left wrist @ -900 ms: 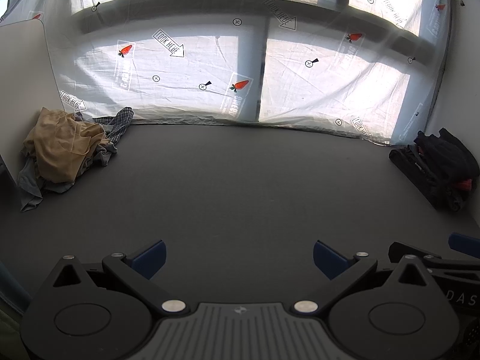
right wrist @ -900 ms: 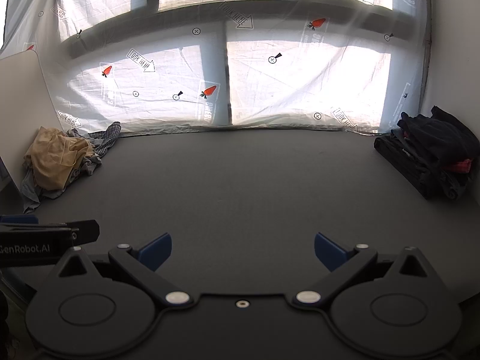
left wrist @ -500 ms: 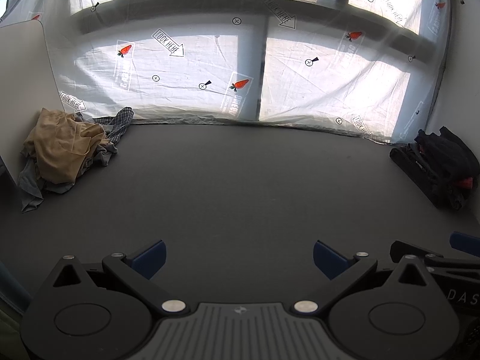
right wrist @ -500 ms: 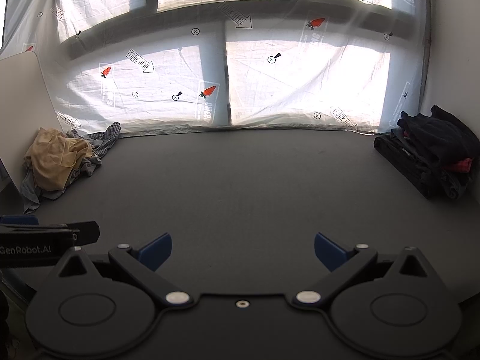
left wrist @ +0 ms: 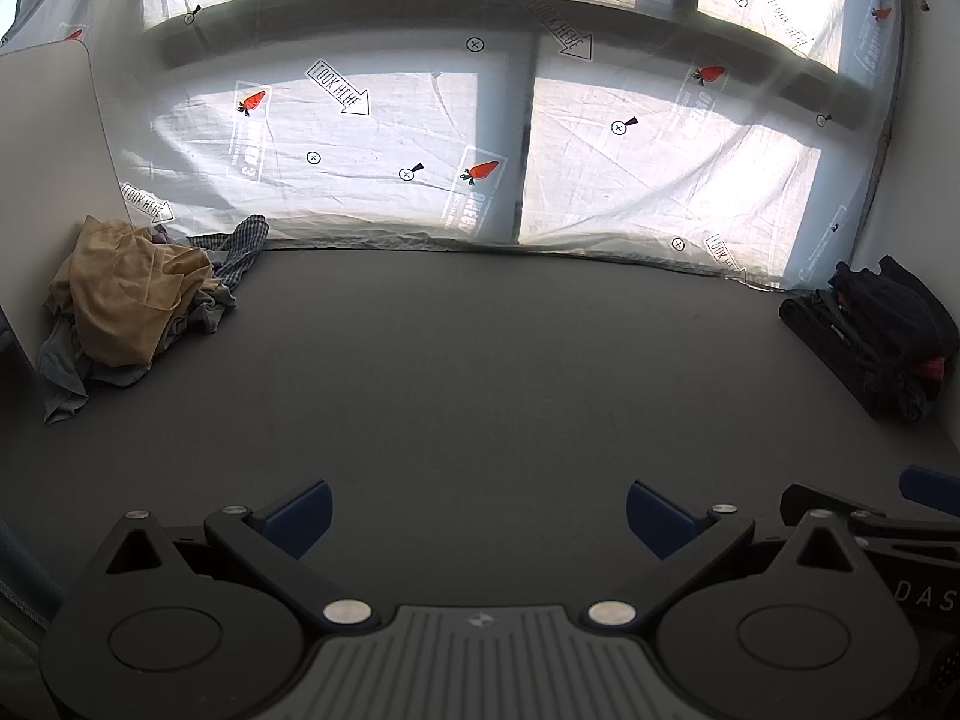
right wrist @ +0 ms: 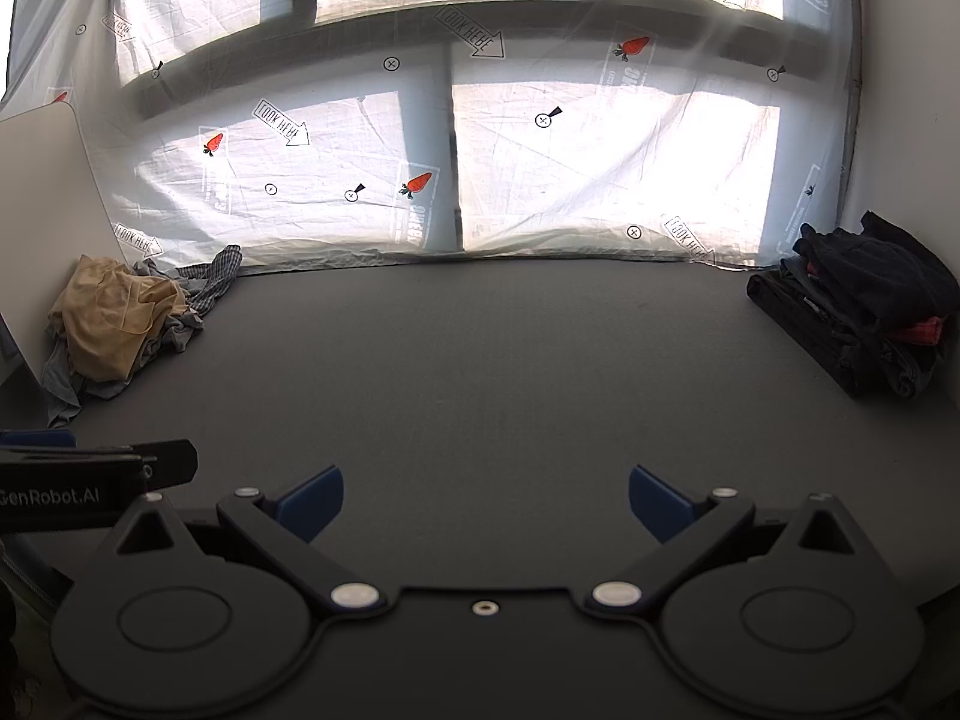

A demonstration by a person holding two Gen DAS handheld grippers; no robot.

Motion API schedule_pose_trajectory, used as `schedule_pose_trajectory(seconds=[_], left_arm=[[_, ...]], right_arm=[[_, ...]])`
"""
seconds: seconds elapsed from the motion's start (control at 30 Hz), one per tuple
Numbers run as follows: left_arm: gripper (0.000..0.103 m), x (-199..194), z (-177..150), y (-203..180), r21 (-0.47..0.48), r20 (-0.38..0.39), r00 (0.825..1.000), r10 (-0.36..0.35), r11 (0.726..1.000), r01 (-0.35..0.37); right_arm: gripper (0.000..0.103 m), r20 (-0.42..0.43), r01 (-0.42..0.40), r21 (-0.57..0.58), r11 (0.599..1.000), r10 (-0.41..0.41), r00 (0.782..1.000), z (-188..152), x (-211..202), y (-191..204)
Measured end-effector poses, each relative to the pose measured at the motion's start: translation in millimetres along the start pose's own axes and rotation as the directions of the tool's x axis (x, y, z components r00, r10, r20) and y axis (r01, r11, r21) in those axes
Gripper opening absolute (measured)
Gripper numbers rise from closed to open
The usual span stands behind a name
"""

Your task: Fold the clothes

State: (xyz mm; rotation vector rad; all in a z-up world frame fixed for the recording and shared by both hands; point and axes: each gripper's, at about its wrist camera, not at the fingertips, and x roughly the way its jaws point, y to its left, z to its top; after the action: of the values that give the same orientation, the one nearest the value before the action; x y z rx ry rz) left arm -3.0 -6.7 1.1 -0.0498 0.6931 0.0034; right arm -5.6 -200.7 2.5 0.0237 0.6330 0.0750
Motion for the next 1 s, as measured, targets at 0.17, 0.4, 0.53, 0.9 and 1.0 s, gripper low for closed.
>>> schedule_pose_trajectory(seconds=[0.17, 0.4, 0.53, 0.9, 1.0], left_arm=[[0.103, -1, 0, 0, 0.000, -0.001, 1.000, -0.002, 1.000, 0.002], [0.103, 0, 2, 0, 0.001, -0.002, 1.000, -0.005, 1.000, 0.005], [0.103, 1, 2, 0, 0.002, -0.002, 1.000, -0.010, 1.000, 0.010], [0.103, 6, 9, 6, -0.003, -0.005, 1.000, -0.011, 1.000, 0.011], [0.103, 8, 11, 6, -0.005, -0.007, 1.000, -0.009, 1.000, 0.009]], right_arm=[[0.103, 0.001, 0.004, 0.003, 1.000, -0.004, 1.000, 0, 0, 0], [0.103, 0.004, 0.008, 0.005, 1.000, -0.008, 1.000, 0, -1, 0], [0.103, 0.005, 0.010, 0.005, 1.000, -0.010, 1.000, 0, 0, 0], [0.103, 0.000, 0.010, -0.003, 1.000, -0.010, 1.000, 2, 6, 3], [0.103, -0.002, 0.009, -0.005, 1.000, -0.009, 1.000, 3, 8, 4]])
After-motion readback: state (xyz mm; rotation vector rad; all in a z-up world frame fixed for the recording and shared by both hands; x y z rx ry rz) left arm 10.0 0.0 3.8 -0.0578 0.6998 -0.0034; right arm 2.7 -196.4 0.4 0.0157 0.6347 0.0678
